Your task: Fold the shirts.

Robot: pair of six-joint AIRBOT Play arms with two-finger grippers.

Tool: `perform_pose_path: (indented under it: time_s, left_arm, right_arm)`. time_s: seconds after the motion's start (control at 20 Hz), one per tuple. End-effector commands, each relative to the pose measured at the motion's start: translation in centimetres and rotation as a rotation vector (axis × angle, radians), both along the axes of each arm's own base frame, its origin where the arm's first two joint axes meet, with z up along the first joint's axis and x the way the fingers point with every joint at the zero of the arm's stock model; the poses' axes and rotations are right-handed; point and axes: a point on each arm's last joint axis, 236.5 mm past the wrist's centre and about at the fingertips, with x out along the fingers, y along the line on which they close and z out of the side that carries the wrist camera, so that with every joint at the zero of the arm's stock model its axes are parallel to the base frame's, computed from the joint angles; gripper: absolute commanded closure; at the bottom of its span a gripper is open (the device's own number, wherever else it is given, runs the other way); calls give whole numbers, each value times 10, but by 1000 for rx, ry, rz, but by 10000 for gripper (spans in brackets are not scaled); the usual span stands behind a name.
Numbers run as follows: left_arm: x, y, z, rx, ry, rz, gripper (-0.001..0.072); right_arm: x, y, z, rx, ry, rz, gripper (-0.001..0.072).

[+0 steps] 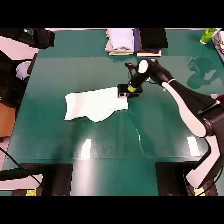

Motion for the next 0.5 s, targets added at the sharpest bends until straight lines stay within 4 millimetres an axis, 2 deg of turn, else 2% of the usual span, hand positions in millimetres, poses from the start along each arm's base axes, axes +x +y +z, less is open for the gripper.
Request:
perform_pose_path:
  time_s: [0.0,0.1,0.2,0.35,0.45]
  left_arm:
    - [-5,1,-5,11,26,-8,680]
    - [-5,0,-5,8,25,-10,679]
    - [-5,-3,-4,-3,27,-18,680]
    - [-8,-16,-4,-13,26,-45,681]
    - [-12,-35,-1,-14,13,-87,681]
  right_arm:
    - [-12,9,-20,-25,77,20,87]
    - [-6,15,-20,-14,47,19,299]
    - [3,19,-15,4,5,8,678]
    - [23,13,12,38,-87,-23,693]
    - [41,-10,45,56,-164,-50,695]
